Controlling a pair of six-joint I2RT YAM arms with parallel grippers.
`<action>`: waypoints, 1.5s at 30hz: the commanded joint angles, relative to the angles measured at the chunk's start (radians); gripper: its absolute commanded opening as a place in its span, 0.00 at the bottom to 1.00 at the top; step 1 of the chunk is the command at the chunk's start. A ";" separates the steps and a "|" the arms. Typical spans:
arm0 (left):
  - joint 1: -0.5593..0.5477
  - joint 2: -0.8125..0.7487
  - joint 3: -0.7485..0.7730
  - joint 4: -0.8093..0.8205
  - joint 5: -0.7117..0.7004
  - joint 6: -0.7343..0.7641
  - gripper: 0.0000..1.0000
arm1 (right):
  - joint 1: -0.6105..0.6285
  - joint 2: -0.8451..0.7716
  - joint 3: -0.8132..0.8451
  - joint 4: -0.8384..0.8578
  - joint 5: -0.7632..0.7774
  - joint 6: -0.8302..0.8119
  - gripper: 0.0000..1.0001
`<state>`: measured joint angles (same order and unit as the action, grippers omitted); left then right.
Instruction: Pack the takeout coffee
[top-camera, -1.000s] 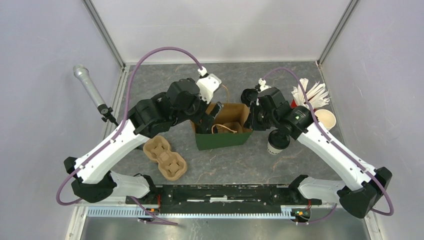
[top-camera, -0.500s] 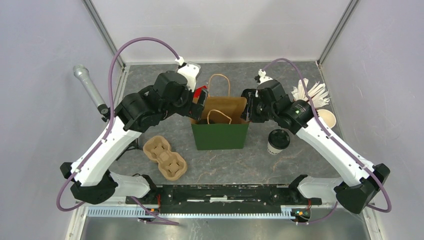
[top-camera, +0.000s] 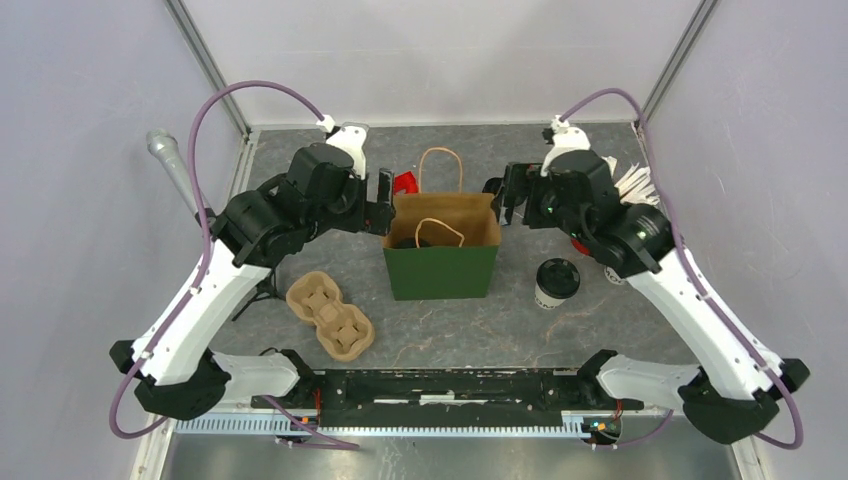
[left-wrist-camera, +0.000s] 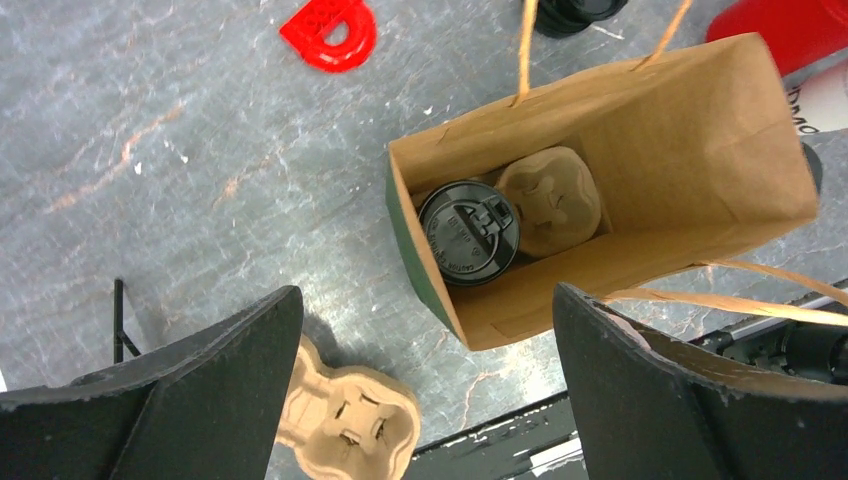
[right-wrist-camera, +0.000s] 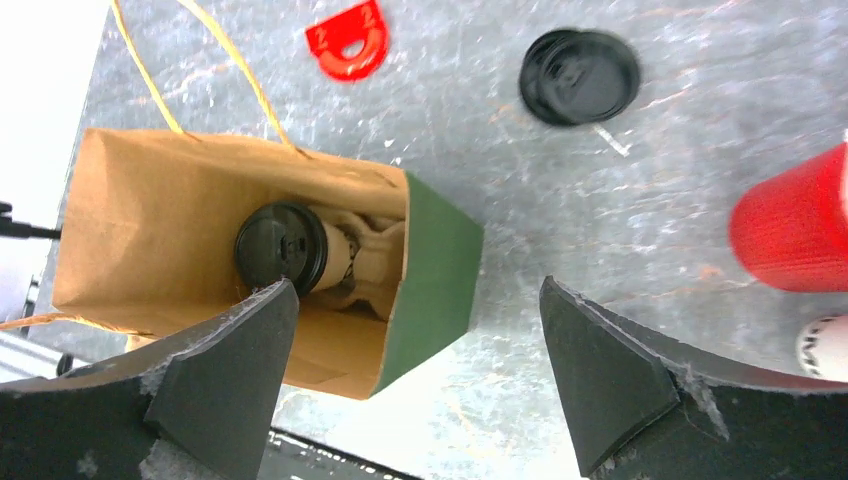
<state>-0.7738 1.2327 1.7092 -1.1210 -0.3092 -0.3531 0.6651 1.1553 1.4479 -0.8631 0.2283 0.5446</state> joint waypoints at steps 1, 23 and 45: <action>0.050 -0.049 -0.074 0.027 0.047 -0.096 1.00 | -0.006 -0.065 0.046 -0.063 0.155 -0.088 0.98; 0.236 -0.212 -0.316 0.149 0.162 -0.096 0.96 | -0.216 -0.111 -0.421 -0.117 0.017 -0.159 0.97; 0.237 -0.191 -0.322 0.241 0.187 -0.061 0.97 | -0.343 -0.091 -0.512 -0.033 -0.105 -0.265 0.96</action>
<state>-0.5442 1.0344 1.3636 -0.9215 -0.1349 -0.4393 0.3260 1.0622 0.9585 -0.9421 0.1356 0.3038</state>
